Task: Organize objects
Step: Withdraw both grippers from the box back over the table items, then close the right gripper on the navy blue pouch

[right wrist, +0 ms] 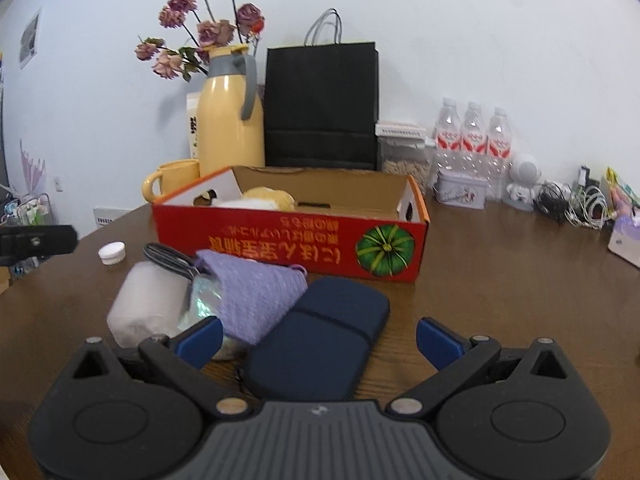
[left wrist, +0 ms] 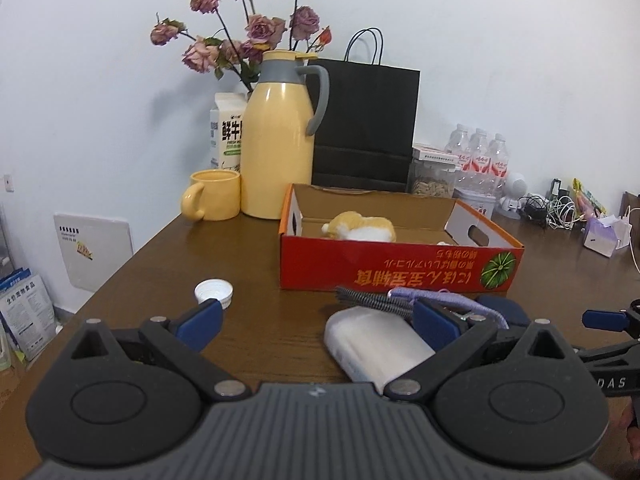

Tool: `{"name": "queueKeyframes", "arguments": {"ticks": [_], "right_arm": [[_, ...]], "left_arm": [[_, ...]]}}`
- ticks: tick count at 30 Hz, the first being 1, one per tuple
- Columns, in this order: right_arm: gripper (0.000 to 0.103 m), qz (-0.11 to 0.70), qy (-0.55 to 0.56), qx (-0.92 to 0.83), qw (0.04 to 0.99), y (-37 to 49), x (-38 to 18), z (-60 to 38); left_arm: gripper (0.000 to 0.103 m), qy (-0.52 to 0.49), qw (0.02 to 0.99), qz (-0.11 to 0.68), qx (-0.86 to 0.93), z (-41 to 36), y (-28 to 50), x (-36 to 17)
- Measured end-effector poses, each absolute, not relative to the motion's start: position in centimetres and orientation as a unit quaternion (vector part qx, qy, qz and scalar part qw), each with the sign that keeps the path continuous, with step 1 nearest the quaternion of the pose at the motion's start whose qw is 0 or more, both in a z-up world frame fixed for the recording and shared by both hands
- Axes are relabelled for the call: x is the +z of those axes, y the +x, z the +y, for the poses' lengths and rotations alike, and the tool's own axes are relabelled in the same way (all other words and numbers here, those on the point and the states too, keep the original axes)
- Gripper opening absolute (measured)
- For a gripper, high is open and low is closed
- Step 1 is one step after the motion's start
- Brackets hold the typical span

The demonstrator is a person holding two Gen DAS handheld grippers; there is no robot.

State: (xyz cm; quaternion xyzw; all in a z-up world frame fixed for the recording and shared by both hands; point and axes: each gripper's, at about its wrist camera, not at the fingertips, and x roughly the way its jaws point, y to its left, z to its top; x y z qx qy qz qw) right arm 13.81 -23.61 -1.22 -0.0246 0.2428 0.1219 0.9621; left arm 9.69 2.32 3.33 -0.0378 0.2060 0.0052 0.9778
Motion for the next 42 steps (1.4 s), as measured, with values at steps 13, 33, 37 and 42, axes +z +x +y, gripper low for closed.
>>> {"name": "queueKeyframes", "arguments": {"ticks": [13, 33, 37, 42], "right_arm": [[0.103, 0.284, -0.01, 0.078, 0.956, 17.6, -2.0, -23.3], [0.087, 0.345, 0.036, 0.065, 0.935, 22.0, -3.8, -22.8], [0.081, 0.345, 0.038, 0.083, 0.934, 21.9, -3.8, -22.7], [0.075, 0.337, 0.036, 0.088, 0.937, 21.6, -3.7, -22.6]], "left_arm": [[0.103, -0.042, 0.977, 0.21, 0.011, 2.8, 9.5, 2.9], [0.103, -0.058, 0.973, 0.222, 0.019, 3.9, 9.8, 1.9], [0.103, -0.062, 0.972, 0.225, 0.024, 4.2, 9.9, 1.7], [0.103, -0.065, 0.972, 0.225, 0.029, 4.6, 10.0, 1.7]]}}
